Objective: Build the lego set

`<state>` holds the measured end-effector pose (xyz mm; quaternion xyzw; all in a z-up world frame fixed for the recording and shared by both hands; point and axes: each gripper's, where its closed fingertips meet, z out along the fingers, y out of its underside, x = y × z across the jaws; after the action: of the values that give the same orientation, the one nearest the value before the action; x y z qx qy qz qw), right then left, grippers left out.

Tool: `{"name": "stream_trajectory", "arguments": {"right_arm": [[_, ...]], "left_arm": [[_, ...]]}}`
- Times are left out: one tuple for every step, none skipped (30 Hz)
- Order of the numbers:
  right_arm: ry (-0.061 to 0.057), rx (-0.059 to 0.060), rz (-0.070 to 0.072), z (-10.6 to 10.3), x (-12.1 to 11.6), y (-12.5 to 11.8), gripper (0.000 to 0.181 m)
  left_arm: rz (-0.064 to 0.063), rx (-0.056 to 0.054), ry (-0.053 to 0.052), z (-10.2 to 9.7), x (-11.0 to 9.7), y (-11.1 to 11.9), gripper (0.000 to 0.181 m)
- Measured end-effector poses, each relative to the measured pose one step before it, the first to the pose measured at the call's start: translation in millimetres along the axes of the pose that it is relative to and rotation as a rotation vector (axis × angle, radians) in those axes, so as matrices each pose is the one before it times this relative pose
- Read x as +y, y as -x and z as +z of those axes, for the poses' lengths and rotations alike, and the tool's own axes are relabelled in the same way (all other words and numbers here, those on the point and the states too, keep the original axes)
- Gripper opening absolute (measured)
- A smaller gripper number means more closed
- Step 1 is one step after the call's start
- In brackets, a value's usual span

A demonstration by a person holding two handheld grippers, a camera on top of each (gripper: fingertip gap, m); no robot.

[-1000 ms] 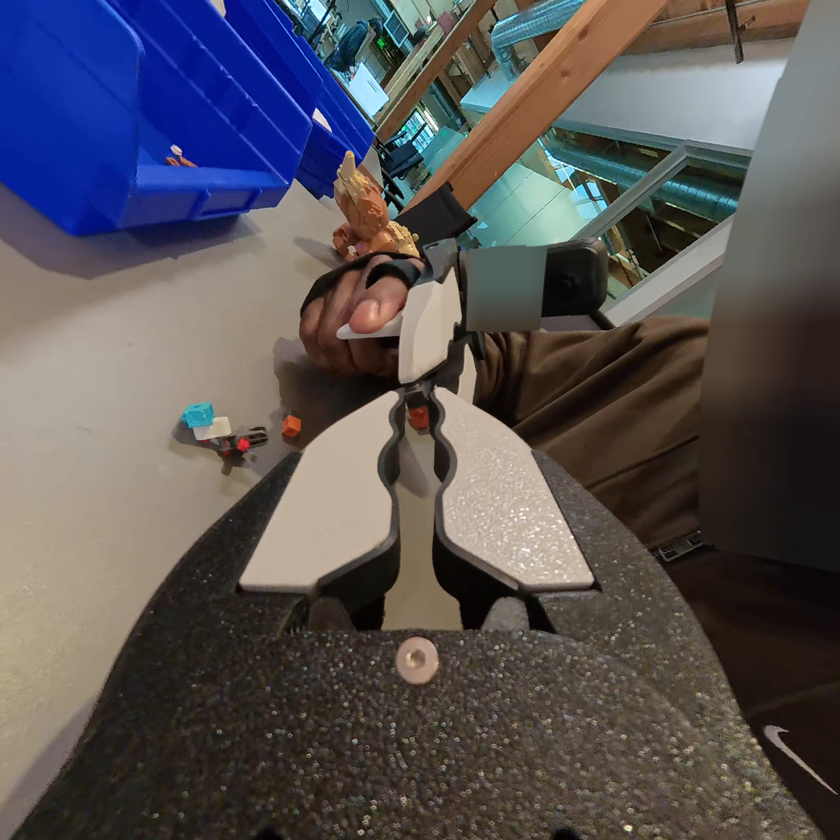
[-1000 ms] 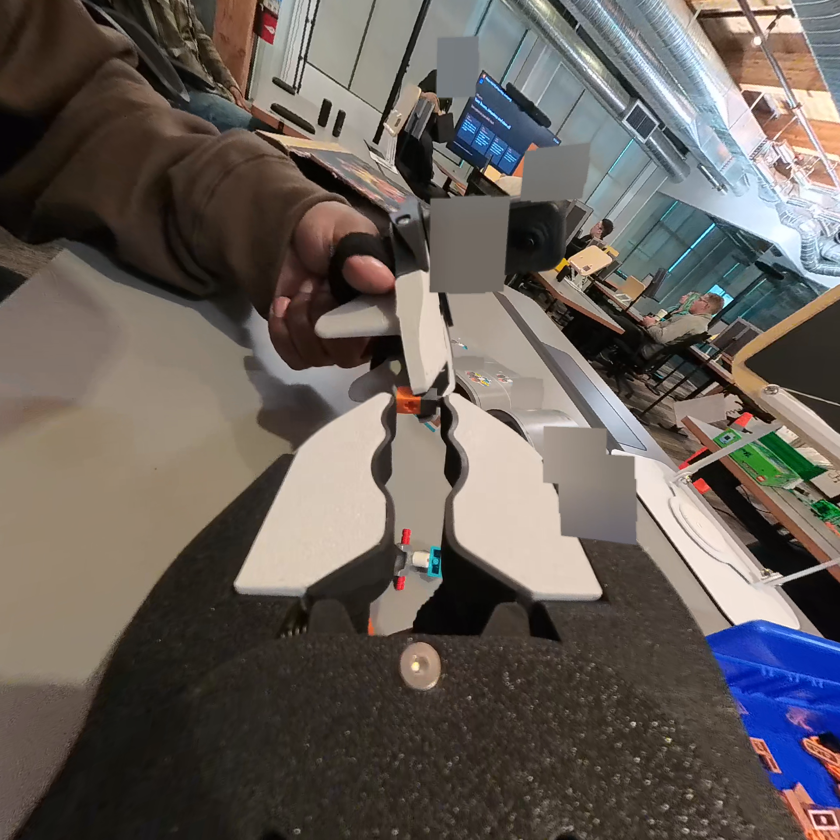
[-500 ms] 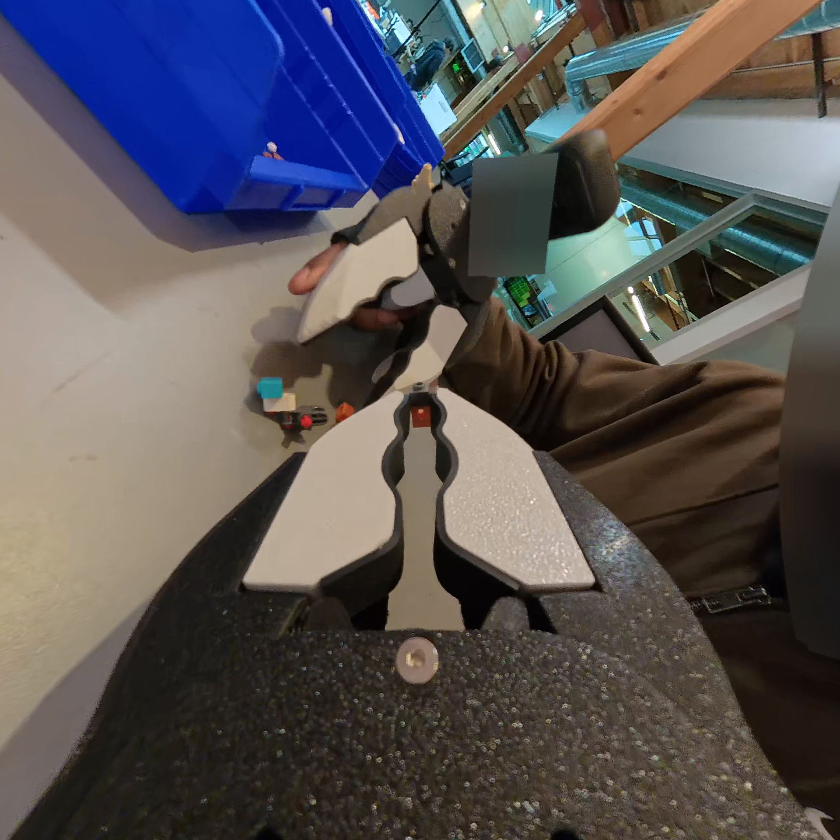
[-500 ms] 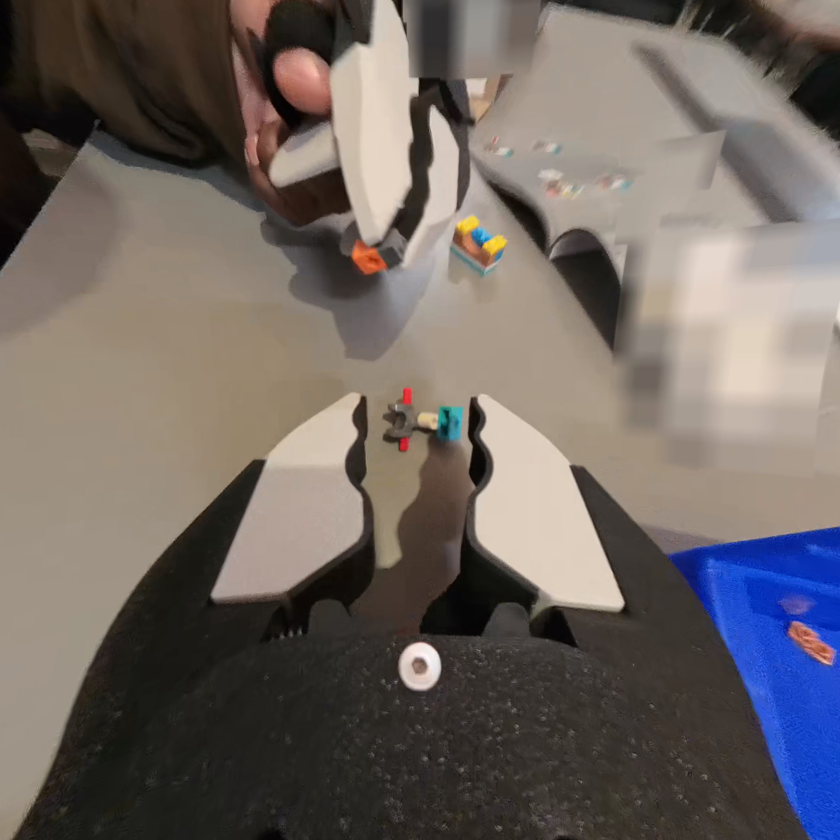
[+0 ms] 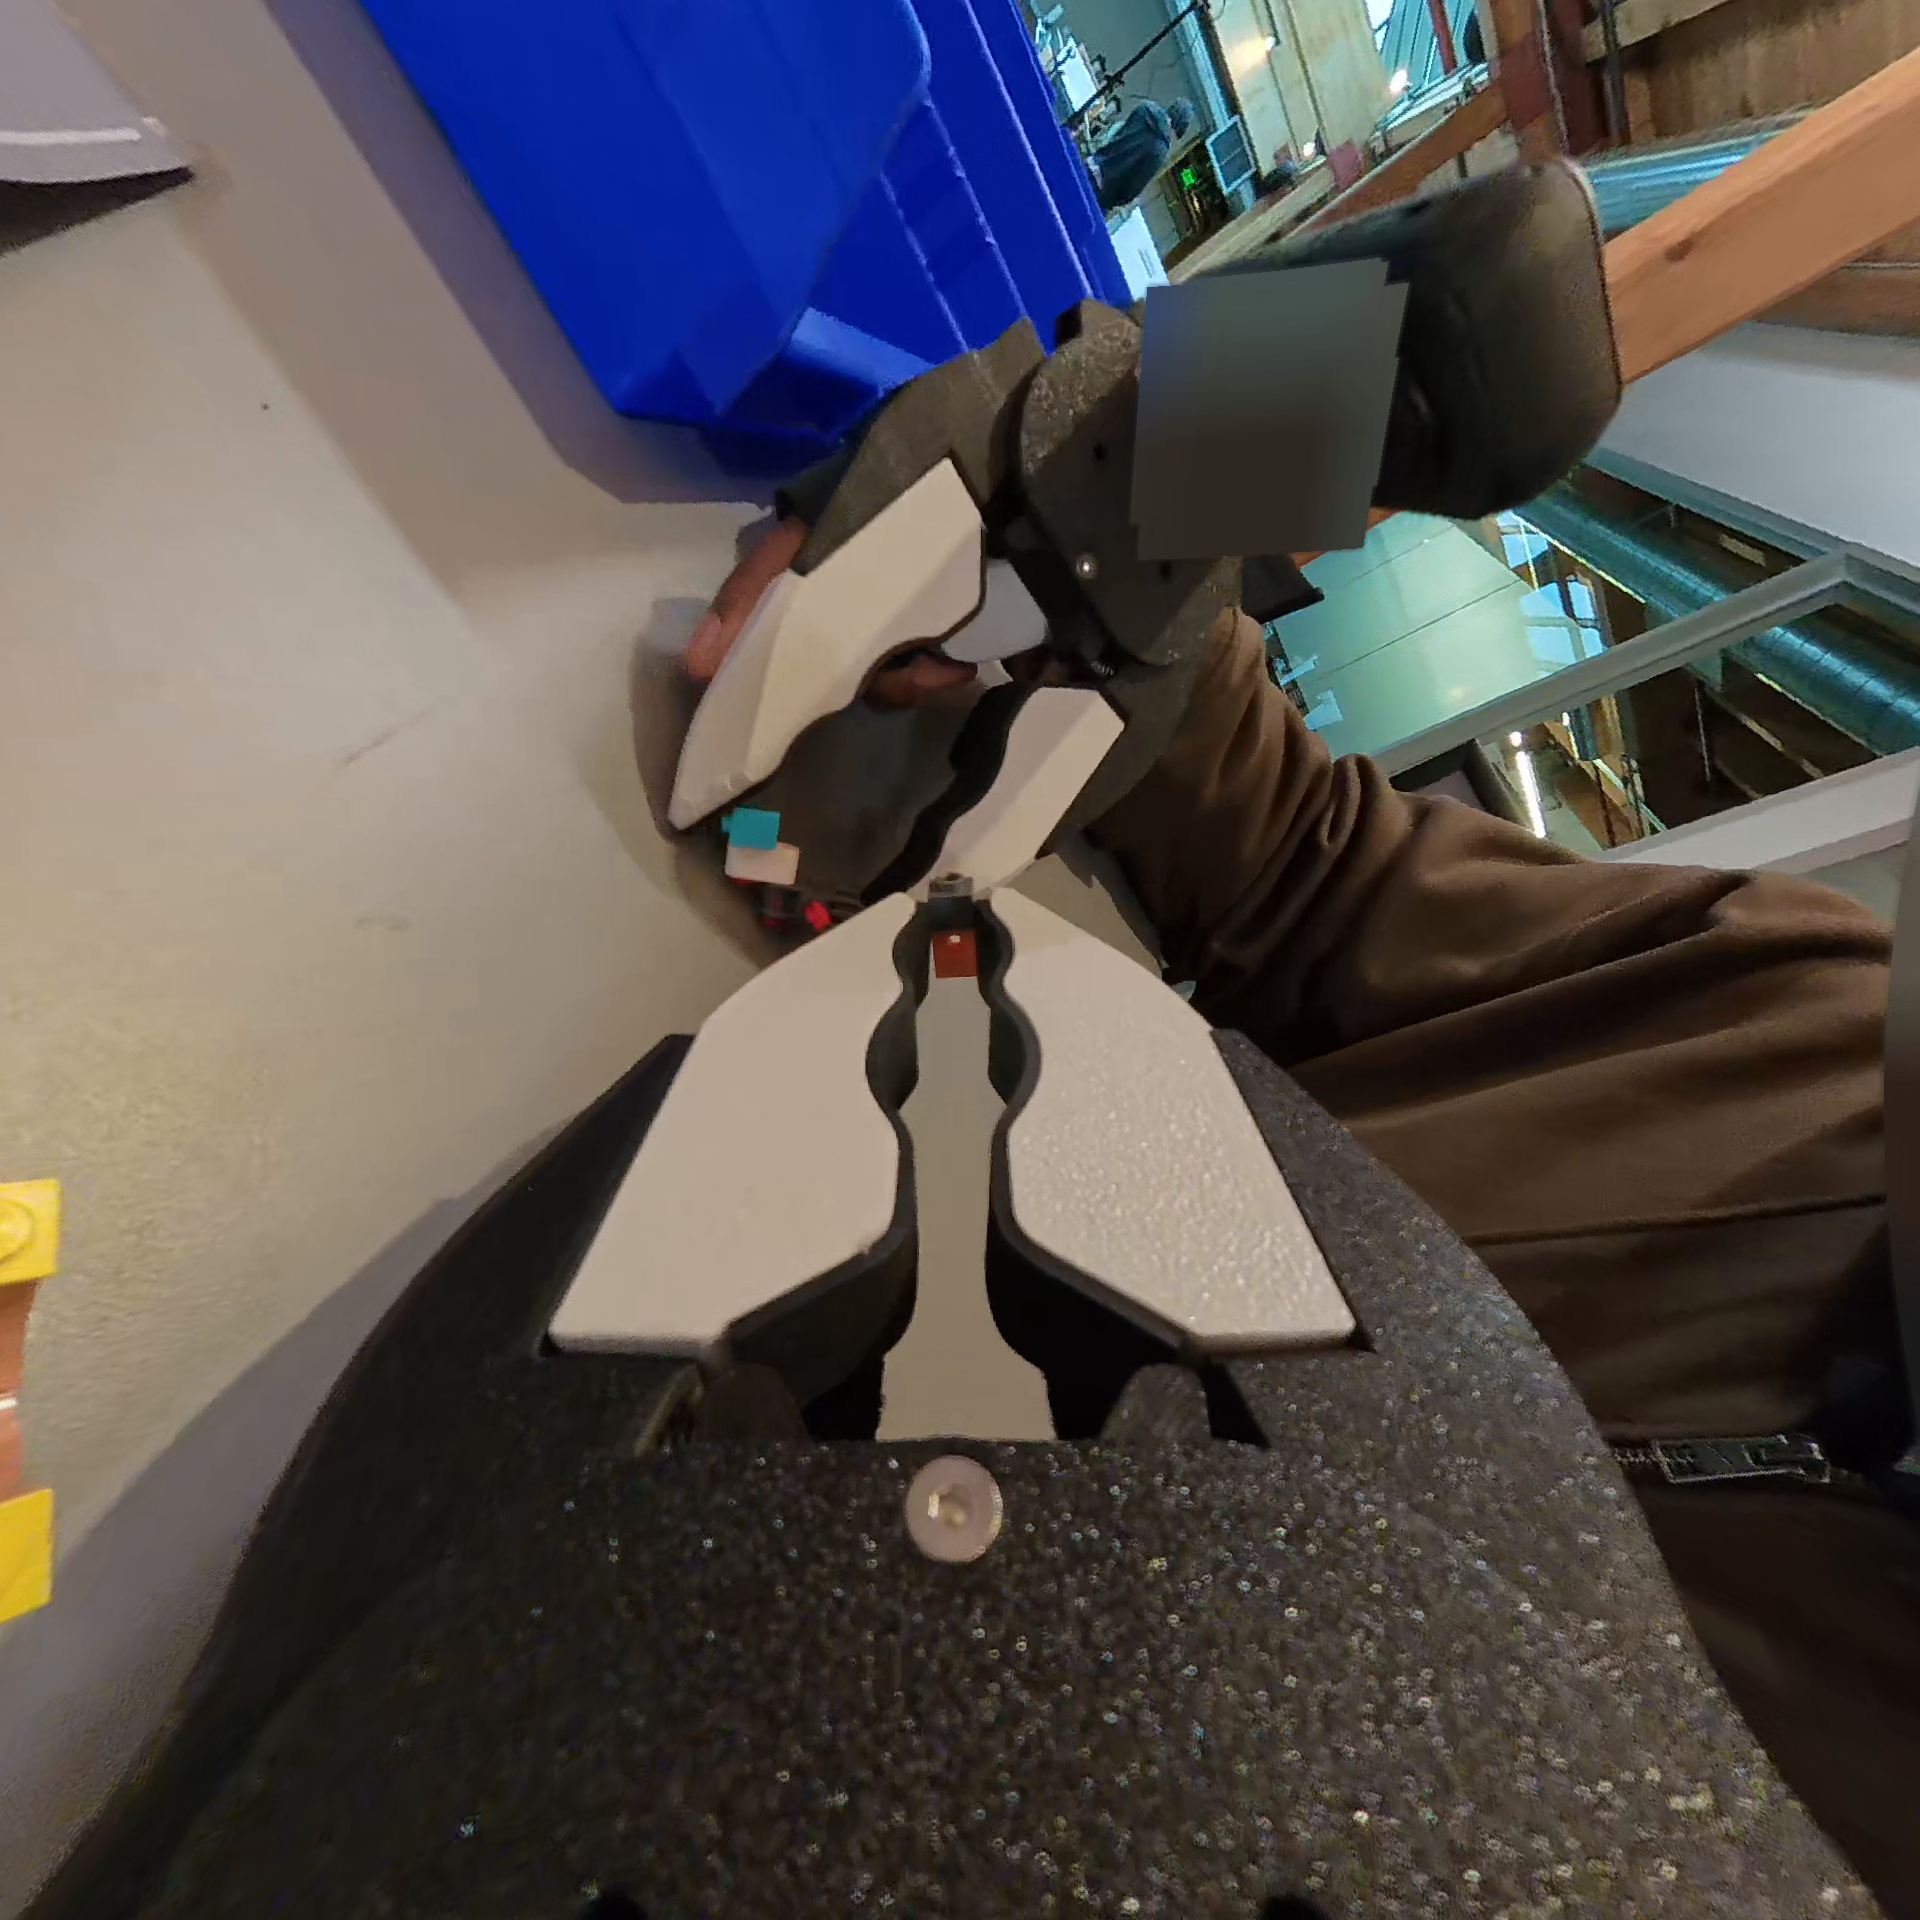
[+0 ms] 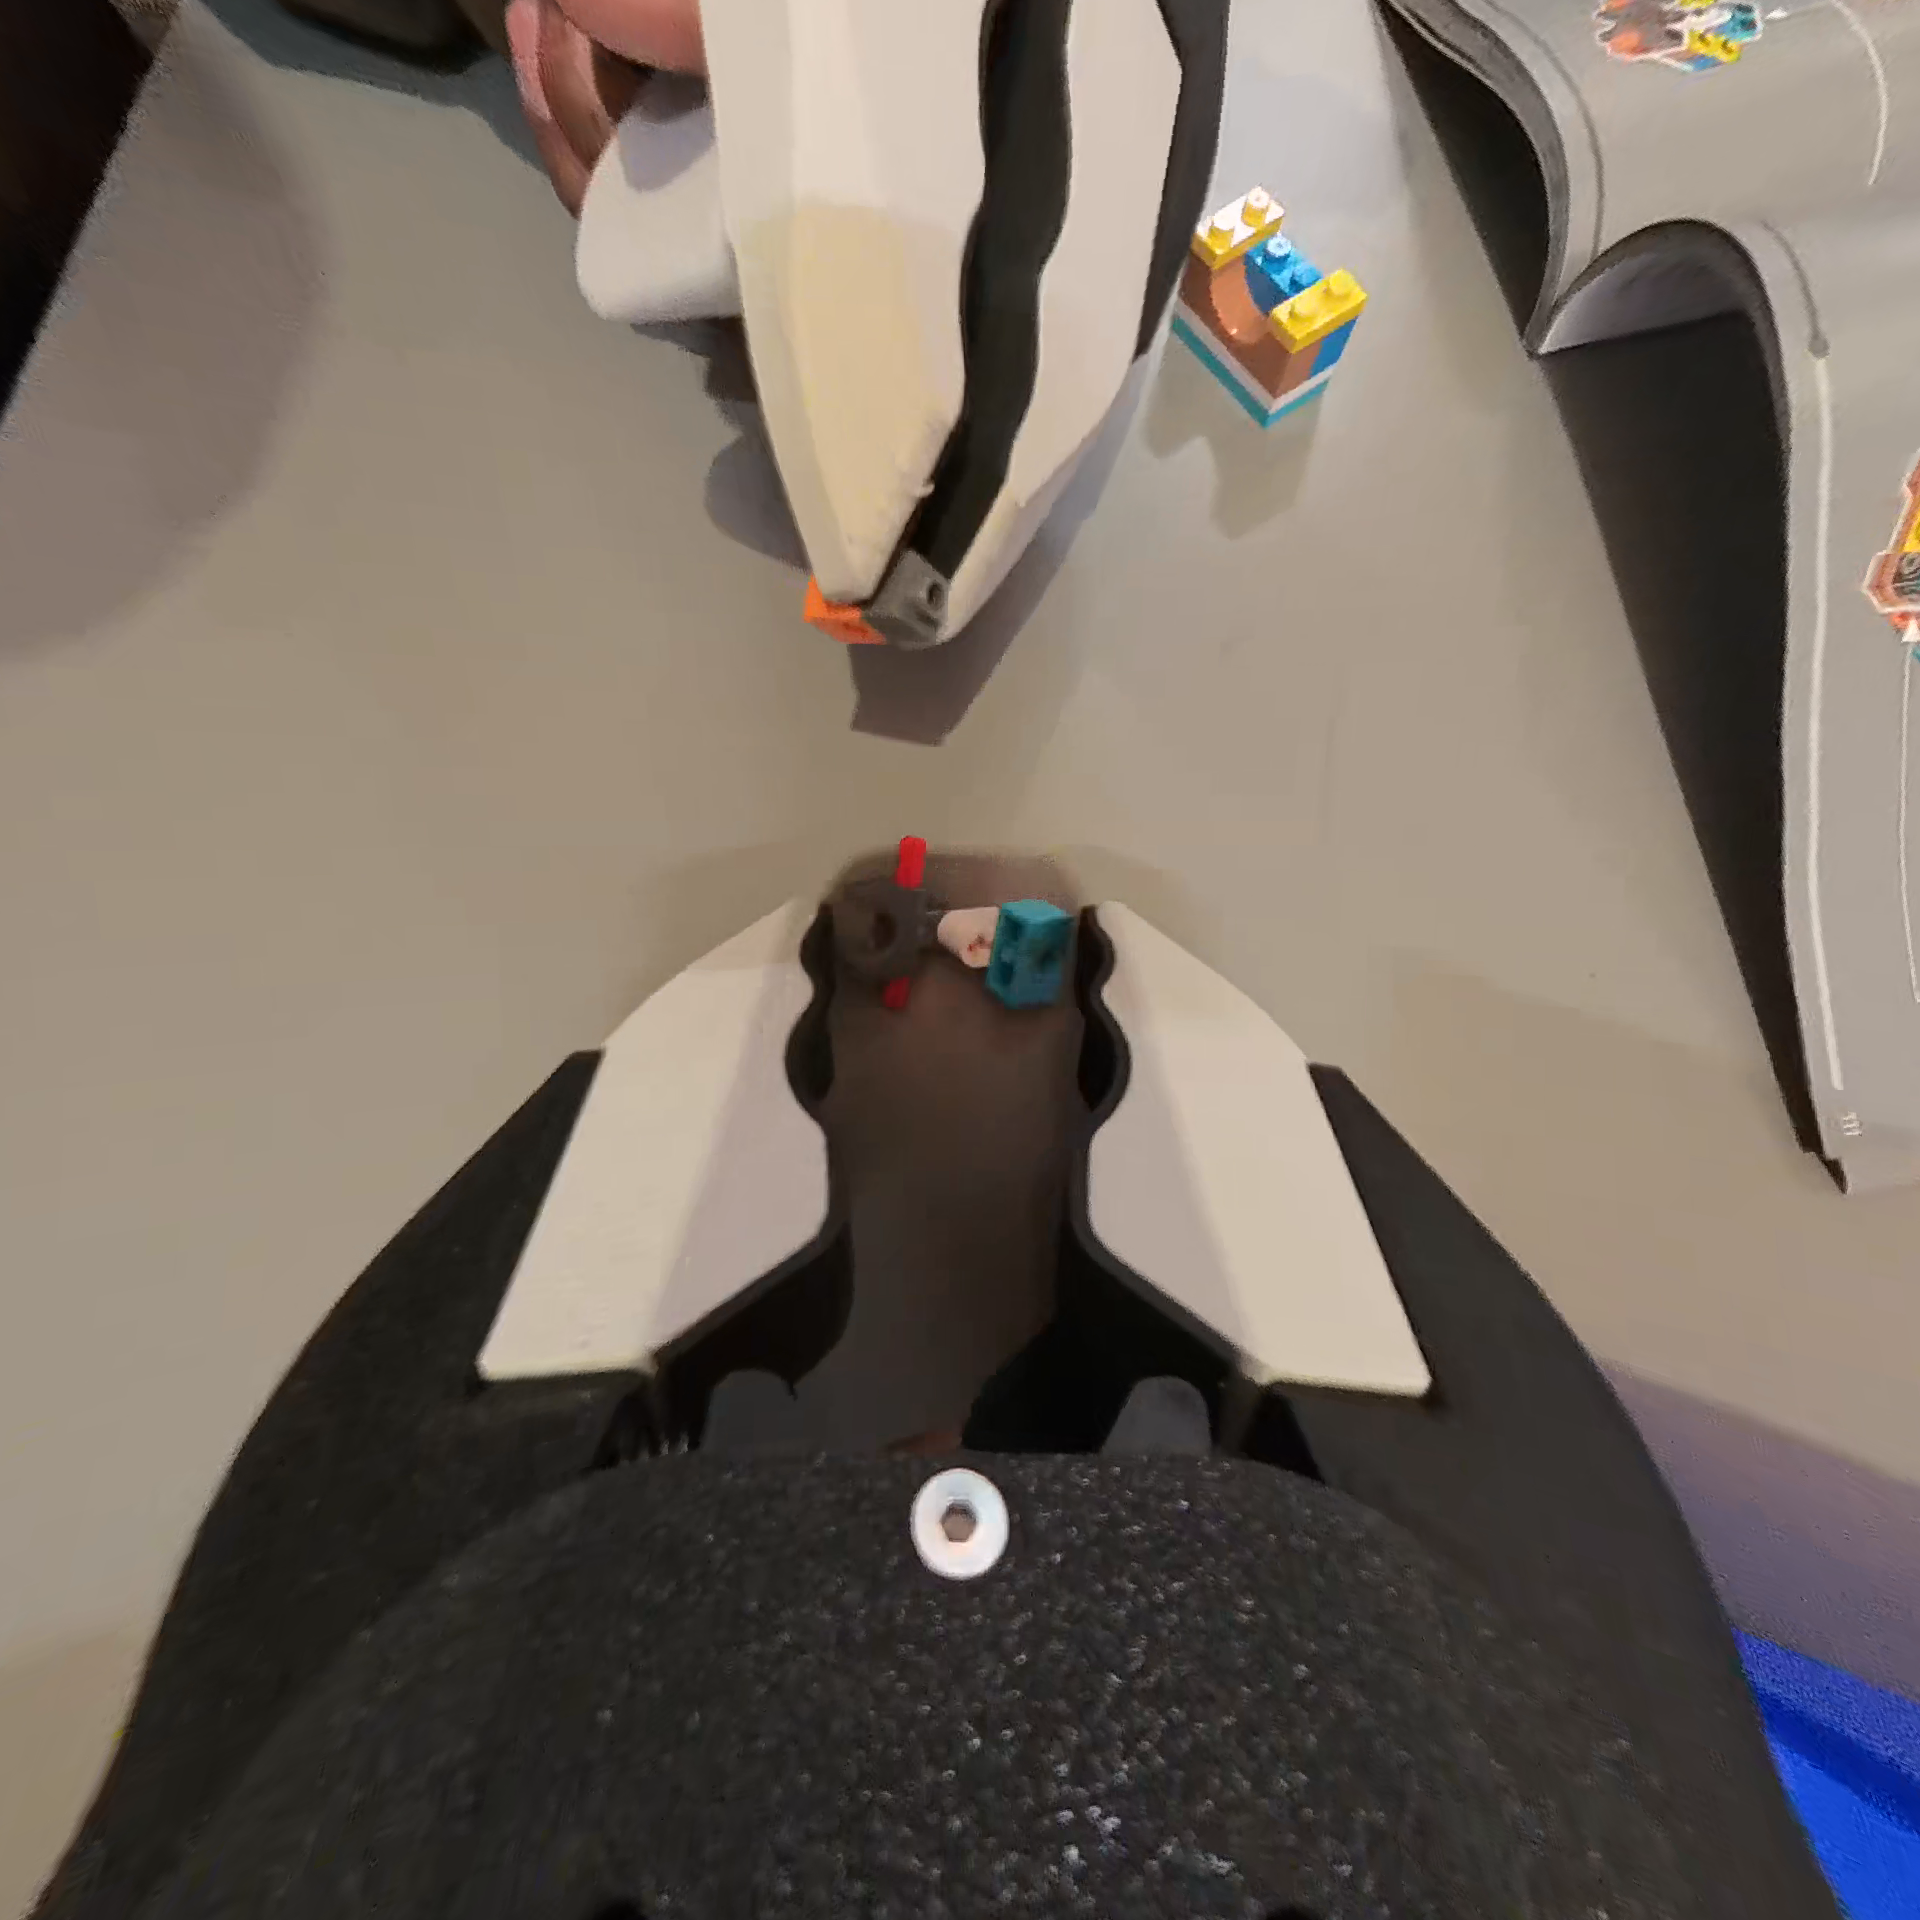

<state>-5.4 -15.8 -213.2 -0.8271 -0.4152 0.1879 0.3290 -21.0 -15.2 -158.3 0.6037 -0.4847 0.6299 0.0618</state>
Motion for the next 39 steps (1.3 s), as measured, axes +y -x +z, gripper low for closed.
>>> {"name": "stream_trajectory", "arguments": {"right_arm": [[-0.0004,0.0110,-0.0048,0.70,-0.51,0.02,0.043],[-0.0024,0.0169,-0.0063,0.45,-0.82,-0.37,0.043],[-0.0041,0.0310,-0.0121,0.38,-1.11,-1.53,0.043],[-0.0096,0.0400,-0.0206,-0.04,-1.87,-1.68,0.042],[-0.0220,0.0459,-0.0270,-0.94,-3.66,-1.81,0.043],[-0.0374,0.0574,-0.0267,-2.07,-5.66,-2.95,0.043],[-0.0429,0.0625,-0.0239,-2.78,-6.23,-3.79,0.042],[-0.0361,0.0573,-0.0268,-3.04,-5.45,-3.21,0.042],[-0.0294,0.0556,-0.0307,-3.07,-4.77,-3.35,0.042],[-0.0206,0.0543,-0.0296,-2.52,-4.09,-4.07,0.042],[-0.0092,0.0476,-0.0277,-1.57,-2.84,-3.81,0.042],[-0.0030,0.0383,-0.0258,-0.64,-2.29,-3.46,0.042],[0.0004,0.0325,-0.0229,0.10,-1.86,-2.83,0.042],[0.0015,0.0271,-0.0187,0.61,-1.66,-1.97,0.042],[0.0036,0.0176,-0.0122,0.91,-1.13,-0.70,0.042],[0.0059,0.0140,-0.0091,1.26,-0.68,-0.09,0.042],[0.0086,0.0110,-0.0103,1.43,-0.24,0.31,0.042],[0.0112,0.0090,-0.0145,1.45,0.14,0.69,0.042],[0.0116,0.0132,-0.0170,1.21,0.26,0.06,0.042],[0.0116,0.0087,-0.0138,1.14,0.19,0.41,0.042],[0.0117,0.0084,-0.0089,1.12,0.33,-0.08,0.042],[0.0077,0.0165,-0.0068,0.67,-0.14,-1.25,0.042],[0.0034,0.0119,-0.0054,0.25,-0.69,-1.06,0.042],[0.0040,0.0038,-0.0030,0.28,-0.48,-0.18,0.042],[0.0039,0.0059,-0.0021,0.26,-0.22,-0.51,0.042],[0.0039,0.0036,-0.0021,0.24,0.07,-0.34,0.042],[0.0032,0.0025,-0.0021,0.23,0.06,-0.09,0.041],[0.0013,0.0089,-0.0041,0.11,-0.23,-0.88,0.042],[0.0022,0.0091,-0.0061,0.02,-0.19,-0.81,0.041],[0.0054,0.0076,-0.0073,0.08,-0.04,-0.46,0.042],[0.0062,0.0118,-0.0083,0.07,-0.05,-0.89,0.041],[0.0075,0.0102,-0.0072,0.19,-0.15,-0.50,0.041],[0.0108,0.0075,-0.0051,0.51,0.33,-0.22,0.041],[0.0113,0.0094,-0.0044,0.55,0.28,-0.38,0.041],[0.0109,0.0096,-0.0057,0.54,0.34,-0.32,0.041],[0.0121,0.0082,-0.0066,0.64,0.58,-0.25,0.041],[0.0118,0.0078,-0.0068,0.69,0.50,-0.08,0.041],[0.0115,0.0084,-0.0086,0.59,0.45,-0.25,0.041],[0.0112,0.0081,-0.0105,0.51,0.15,-0.14,0.041]], "left_arm": [[-0.0065,0.0010,-0.0043,-0.34,-0.57,0.31,0.008],[-0.0083,0.0033,-0.0061,-0.33,-0.87,0.07,0.008],[-0.0085,0.0052,-0.0080,-0.49,-1.17,-0.24,0.008],[-0.0077,0.0075,-0.0084,-0.47,-1.23,-0.48,0.008],[-0.0094,0.0079,-0.0093,-0.47,-1.25,-0.61,0.008],[-0.0087,0.0042,-0.0090,-0.49,-1.24,-0.10,0.008],[-0.0057,0.0005,-0.0110,-0.54,-1.65,0.36,0.008],[-0.0026,-0.0023,-0.0168,-0.63,-2.55,0.51,0.008],[-0.0032,-0.0079,-0.0186,-1.00,-2.74,1.25,0.008],[0.0002,-0.0107,-0.0118,-0.92,-1.95,1.69,0.008],[0.0028,-0.0104,-0.0093,-0.80,-1.60,1.43,0.008],[0.0006,-0.0089,-0.0068,-0.46,-1.12,1.14,0.008],[-0.0003,-0.0055,-0.0093,-0.35,-1.34,0.71,0.008],[-0.0017,-0.0039,-0.0085,-0.31,-1.08,0.52,0.008],[-0.0013,-0.0051,-0.0074,-0.23,-0.89,0.77,0.008],[-0.0015,-0.0034,-0.0093,-0.31,-1.26,0.53,0.008],[-0.0032,-0.0020,-0.0103,-0.50,-1.37,0.39,0.008],[-0.0013,-0.0028,-0.0061,-0.45,-0.92,0.50,0.008],[0.0012,-0.0019,-0.0002,-0.35,-0.21,0.28,0.008],[0.0008,-0.0020,-0.0039,-0.25,-0.58,0.21,0.008],[-0.0001,-0.0020,0.0012,0.02,0.29,0.16,0.008],[0.0015,-0.0030,0.0019,0.16,0.40,0.23,0.008],[0.0027,-0.0043,0.0000,0.19,0.17,0.39,0.008],[0.0012,-0.0040,-0.0001,0.00,0.24,0.33,0.008],[-0.0013,-0.0006,-0.0041,-0.11,-0.43,-0.12,0.008],[-0.0018,-0.0018,-0.0037,-0.14,-0.46,0.29,0.008],[-0.0011,-0.0023,-0.0014,-0.10,-0.09,0.32,0.008],[-0.0023,0.0004,-0.0026,-0.06,-0.27,0.02,0.008],[-0.0028,0.0004,-0.0050,-0.01,-0.45,-0.18,0.008],[-0.0014,-0.0022,-0.0052,0.13,-0.37,-0.07,0.008],[-0.0009,-0.0029,-0.0075,-0.13,-0.77,0.07,0.008],[-0.0006,-0.0053,-0.0049,-0.18,-0.43,0.38,0.008],[0.0006,-0.0058,-0.0051,-0.02,-0.38,0.58,0.008],[-0.0014,-0.0050,-0.0089,-0.06,-0.71,0.65,0.008],[-0.0037,-0.0050,-0.0065,0.05,-0.45,0.70,0.008],[-0.0021,-0.0061,-0.0055,0.07,-0.19,0.86,0.008],[-0.0010,-0.0060,-0.0057,0.06,-0.32,0.76,0.008],[-0.0018,-0.0060,-0.0046,-0.02,-0.18,0.70,0.008],[0.0013,-0.0075,-0.0039,0.01,-0.22,0.83,0.008]]}}
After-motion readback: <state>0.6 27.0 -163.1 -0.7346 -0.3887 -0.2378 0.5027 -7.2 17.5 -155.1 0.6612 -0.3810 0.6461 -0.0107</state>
